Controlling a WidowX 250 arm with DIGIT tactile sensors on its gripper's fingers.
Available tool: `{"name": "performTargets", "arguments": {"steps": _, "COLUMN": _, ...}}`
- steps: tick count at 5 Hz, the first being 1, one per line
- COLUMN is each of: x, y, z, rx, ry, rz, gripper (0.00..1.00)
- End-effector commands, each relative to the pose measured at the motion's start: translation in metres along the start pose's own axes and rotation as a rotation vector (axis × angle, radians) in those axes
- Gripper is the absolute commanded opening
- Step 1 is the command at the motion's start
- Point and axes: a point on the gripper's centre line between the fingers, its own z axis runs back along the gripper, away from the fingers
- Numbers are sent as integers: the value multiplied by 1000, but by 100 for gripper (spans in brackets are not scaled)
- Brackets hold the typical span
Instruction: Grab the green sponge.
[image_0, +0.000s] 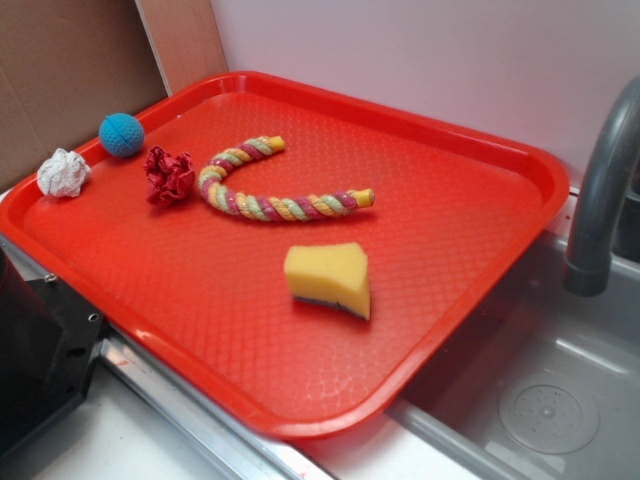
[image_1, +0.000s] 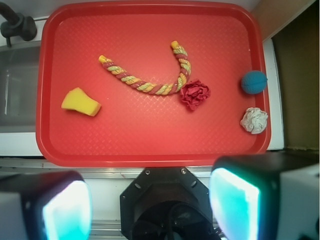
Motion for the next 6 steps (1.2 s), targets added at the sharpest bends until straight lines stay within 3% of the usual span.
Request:
{"name": "performTargets", "arguments": {"steps": 1, "x": 0, "y": 0, "z": 0, "rx": 0, "ry": 0, "rz": 0, "gripper": 100}}
{"name": "performTargets", "arguments": {"steps": 2, "x": 22, "y": -27, "z": -53, "rx": -6, "ry": 23, "rz": -192, "gripper": 100}}
{"name": "performTargets", "arguments": {"steps": 3, "x": 34, "y": -59, "z": -91, "rx": 42, "ry": 121, "rz": -276, "gripper": 100}}
{"name": "performTargets", "arguments": {"steps": 4, "x": 30, "y": -90, "z": -124, "rx": -21, "ry": 86, "rz": -475, "gripper": 100}}
{"name": "performTargets", "arguments": {"steps": 5, "x": 35, "y": -104, "z": -151, "rx": -76, "ry": 83, "rz": -570, "gripper": 100}}
{"name": "performTargets", "arguments": {"steps": 6, "x": 56, "y": -112, "z": -204, "rx": -47, "ry": 21, "rz": -754, "gripper": 100}}
